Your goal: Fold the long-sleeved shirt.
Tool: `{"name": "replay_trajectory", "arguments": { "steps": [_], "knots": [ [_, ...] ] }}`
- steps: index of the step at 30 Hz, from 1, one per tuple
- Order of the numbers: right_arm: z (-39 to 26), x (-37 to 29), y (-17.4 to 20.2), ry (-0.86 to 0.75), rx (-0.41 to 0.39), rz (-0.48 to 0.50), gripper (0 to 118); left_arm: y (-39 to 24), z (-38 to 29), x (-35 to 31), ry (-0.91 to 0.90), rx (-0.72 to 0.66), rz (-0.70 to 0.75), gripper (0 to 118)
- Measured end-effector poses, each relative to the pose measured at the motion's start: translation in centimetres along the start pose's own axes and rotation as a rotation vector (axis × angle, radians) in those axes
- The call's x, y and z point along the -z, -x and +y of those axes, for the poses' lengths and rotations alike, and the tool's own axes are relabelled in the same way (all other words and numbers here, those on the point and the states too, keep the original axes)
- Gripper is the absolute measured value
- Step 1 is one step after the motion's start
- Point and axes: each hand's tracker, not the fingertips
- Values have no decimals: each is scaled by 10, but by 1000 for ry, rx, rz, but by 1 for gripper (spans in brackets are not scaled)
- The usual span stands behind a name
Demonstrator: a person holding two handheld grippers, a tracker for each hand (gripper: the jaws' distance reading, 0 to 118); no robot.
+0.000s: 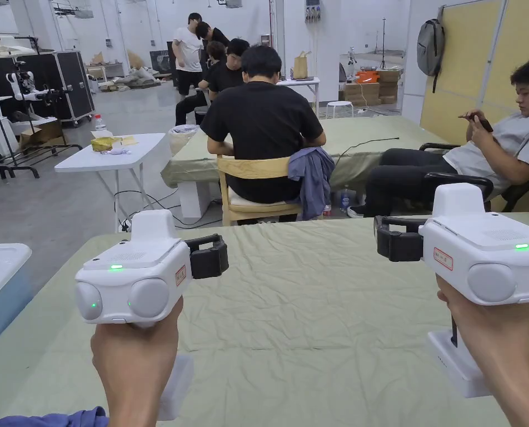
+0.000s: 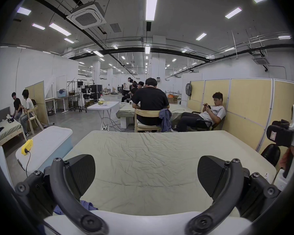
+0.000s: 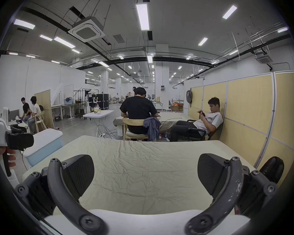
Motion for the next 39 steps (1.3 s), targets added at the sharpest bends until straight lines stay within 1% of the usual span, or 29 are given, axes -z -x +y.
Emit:
{"name": "replay_trajectory", "arguments": {
  "steps": [31, 39],
  "knots": [
    [-3, 2, -1, 8, 4, -5, 118, 2, 1, 2, 2, -4, -12, 118],
    [-4, 3, -2, 9, 8, -9, 118, 0, 0, 2, -3, 14, -4, 118]
  ]
}}
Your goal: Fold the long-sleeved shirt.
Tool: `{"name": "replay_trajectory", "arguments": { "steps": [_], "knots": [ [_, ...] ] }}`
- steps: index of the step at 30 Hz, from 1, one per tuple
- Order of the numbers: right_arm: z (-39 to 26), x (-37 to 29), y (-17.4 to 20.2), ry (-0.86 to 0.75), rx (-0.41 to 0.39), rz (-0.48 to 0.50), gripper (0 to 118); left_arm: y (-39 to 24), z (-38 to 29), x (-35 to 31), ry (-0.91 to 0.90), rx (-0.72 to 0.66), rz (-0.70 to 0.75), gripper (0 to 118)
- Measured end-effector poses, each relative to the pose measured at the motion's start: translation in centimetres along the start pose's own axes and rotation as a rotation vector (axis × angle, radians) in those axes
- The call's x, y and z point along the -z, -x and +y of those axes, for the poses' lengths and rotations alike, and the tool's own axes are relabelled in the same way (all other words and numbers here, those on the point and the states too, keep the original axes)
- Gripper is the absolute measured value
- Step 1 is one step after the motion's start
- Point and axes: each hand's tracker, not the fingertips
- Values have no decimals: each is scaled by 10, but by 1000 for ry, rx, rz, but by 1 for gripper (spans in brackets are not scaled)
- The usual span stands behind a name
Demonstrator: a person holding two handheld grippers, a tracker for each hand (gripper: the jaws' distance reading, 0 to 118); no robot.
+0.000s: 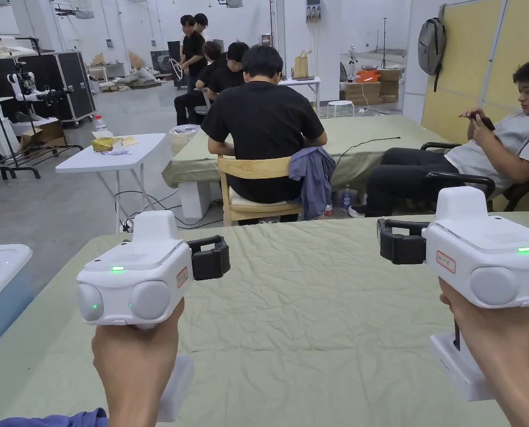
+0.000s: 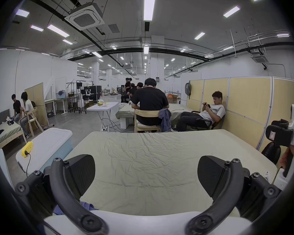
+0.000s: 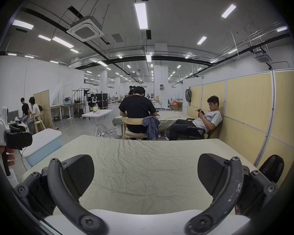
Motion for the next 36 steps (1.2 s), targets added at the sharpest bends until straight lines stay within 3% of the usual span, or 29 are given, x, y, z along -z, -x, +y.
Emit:
{"name": "replay_trajectory", "arguments": {
  "steps": [10, 13, 17, 21, 22, 27, 36],
  "knots": [
    [-1, 1, 3, 9, -2, 5, 118, -4, -1, -2, 14, 42, 29, 118],
    [-2, 1, 4, 13, 2, 11, 118, -2, 2, -1, 36, -45, 59, 118],
    [-3, 3, 7, 20, -15, 12, 118, -8, 3, -4, 36, 21, 50, 118],
    [-5, 5, 8, 29, -8, 15, 118, -13, 10, -9, 74, -77, 133, 118],
    [-6, 5, 8, 33, -7, 18, 118, -14, 12, -8, 128, -62, 141, 118],
    [-9, 7, 10, 43, -14, 18, 118, -21, 1, -11, 47, 109, 167, 118],
    [-7, 4, 10, 38, -6, 25, 118, -19, -3, -9, 93, 7, 118, 117]
  ]
}}
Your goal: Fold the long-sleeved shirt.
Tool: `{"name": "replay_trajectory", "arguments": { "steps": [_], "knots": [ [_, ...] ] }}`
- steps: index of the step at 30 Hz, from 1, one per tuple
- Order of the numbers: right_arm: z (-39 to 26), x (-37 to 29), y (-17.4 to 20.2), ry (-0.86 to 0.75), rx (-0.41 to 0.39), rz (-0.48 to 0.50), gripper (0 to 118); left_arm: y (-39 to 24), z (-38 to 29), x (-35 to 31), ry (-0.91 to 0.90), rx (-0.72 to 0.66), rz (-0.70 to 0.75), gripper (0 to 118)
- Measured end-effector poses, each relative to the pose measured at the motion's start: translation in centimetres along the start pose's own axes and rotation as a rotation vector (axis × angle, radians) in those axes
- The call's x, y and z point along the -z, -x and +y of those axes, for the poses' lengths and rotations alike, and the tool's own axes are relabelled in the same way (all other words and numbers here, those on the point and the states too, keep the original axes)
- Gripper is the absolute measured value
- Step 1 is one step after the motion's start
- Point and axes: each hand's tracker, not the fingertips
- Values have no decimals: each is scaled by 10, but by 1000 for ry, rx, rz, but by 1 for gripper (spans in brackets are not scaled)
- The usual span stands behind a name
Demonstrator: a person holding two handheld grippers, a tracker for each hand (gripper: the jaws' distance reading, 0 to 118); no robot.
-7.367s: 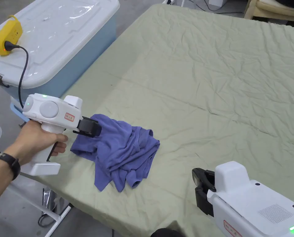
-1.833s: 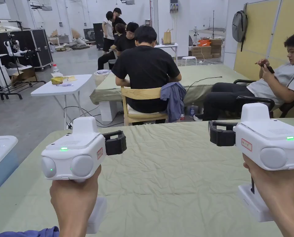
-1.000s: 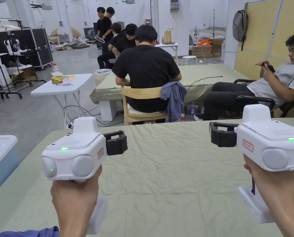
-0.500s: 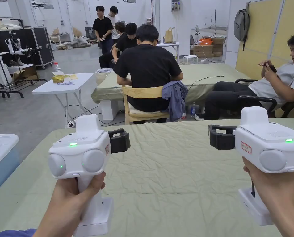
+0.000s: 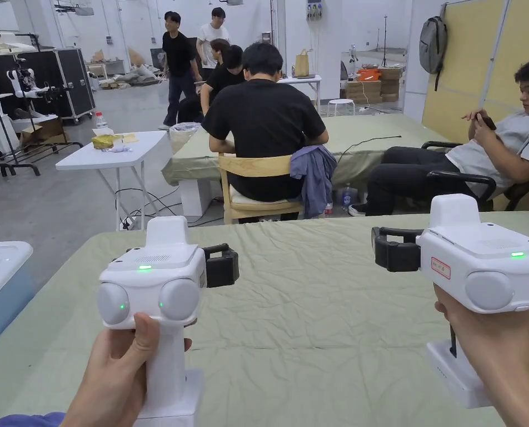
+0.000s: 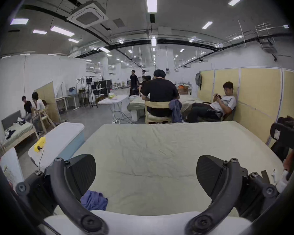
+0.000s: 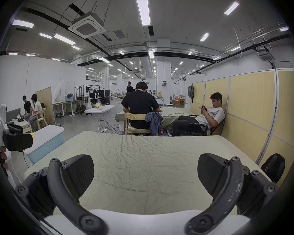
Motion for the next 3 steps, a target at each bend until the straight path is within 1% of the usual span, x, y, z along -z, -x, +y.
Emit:
{"name": "replay_trajectory", "arguments": {
  "steps": [3],
  "knots": [
    [0, -1, -2, -1, 0, -7, 118, -3, -5, -5, -62, 52, -5, 117]
  ]
}}
